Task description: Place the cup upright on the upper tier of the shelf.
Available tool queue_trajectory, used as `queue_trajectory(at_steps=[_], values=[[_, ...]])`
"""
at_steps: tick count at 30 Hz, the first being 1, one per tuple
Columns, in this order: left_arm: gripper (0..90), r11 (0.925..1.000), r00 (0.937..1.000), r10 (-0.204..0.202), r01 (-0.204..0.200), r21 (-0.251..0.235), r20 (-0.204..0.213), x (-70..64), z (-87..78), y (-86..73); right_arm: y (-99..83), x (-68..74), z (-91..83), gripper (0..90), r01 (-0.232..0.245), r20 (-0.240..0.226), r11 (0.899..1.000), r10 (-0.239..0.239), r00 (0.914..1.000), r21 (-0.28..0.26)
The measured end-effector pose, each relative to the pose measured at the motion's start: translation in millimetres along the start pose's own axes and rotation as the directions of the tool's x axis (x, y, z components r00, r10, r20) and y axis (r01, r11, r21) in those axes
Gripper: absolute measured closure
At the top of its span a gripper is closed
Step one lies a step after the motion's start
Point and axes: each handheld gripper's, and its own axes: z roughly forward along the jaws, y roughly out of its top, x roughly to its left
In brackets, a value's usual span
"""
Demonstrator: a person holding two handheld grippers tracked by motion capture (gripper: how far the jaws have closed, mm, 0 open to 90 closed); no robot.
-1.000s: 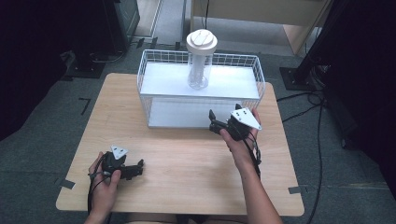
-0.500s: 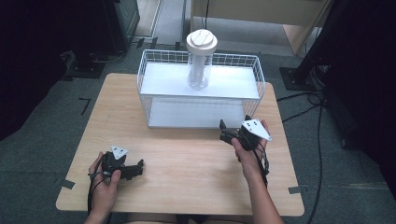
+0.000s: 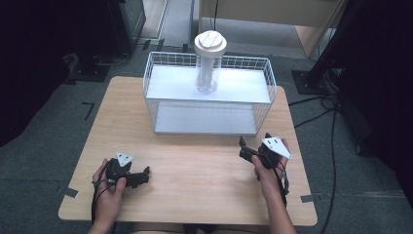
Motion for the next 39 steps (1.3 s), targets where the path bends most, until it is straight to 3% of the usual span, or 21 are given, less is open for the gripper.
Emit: queue_trajectory(at_steps=[39], values=[[0.0, 1.0000, 1.0000, 0.000, 0.000, 0.000, 0.000, 0.0, 0.0, 0.0, -59.2, -63.6, -50.3, 4.5, -0.028, 0.138, 0.992, 0.011, 0.9903, 0.123]])
